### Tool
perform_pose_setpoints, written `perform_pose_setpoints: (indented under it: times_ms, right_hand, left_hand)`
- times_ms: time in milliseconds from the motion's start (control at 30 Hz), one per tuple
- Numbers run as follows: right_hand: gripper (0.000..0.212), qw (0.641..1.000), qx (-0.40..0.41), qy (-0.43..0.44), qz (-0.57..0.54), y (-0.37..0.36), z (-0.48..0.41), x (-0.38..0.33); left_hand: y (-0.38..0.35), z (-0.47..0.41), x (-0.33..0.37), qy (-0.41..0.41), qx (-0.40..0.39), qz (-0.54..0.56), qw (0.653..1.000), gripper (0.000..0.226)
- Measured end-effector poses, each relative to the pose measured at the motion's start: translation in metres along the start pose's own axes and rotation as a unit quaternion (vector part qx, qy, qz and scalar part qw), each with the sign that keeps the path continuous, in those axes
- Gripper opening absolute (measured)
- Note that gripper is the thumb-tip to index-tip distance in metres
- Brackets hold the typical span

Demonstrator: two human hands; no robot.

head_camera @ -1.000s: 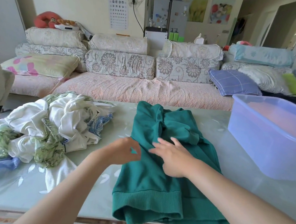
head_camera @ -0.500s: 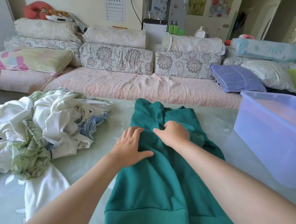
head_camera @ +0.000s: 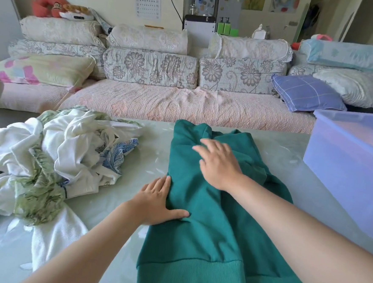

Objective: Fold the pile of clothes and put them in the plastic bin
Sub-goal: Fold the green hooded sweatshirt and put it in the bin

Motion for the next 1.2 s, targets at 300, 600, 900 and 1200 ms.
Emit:
perform_pose_setpoints:
  times_ms: [300, 600, 900, 1200]
  right_hand:
    - [0.059, 0.988, -0.147, -0.028, 0.036, -0.006, 0.023, -0.027]
    - [0.055, 0.971, -0.22, 0.093, -0.013, -0.011, 0.055, -0.072]
    - [0.047, 0.968, -0.208, 0.098, -0.097, 0.013, 0.078, -0.08]
    - [0.054, 0.908, -0.375, 0.103, -0.154, 0.061, 0.143, -0.102]
  left_hand:
    - [0.014, 0.036, -0.014, 0.079, 0.019, 0.147, 0.986, 0.033]
    - [-0.001, 0.078, -0.02, 0.169, -0.016, 0.58, 0.796, 0.018]
    - [0.007, 0.104, -0.005, 0.041, 0.002, 0.114, 0.993, 0.017]
    - [-0.004, 0.152, 0.028, -0.149, -0.097, 0.025, 0.984, 0.053]
Point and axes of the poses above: each hand's wrist, its own z-axis away from the middle knuckle, its own y-axis out of the back of the hand, x = y × z, the point moved 3 cm from there along -z, towards the middle knuckle, and after that the axes turned 12 degrees about -x, right-handed, at the moved point
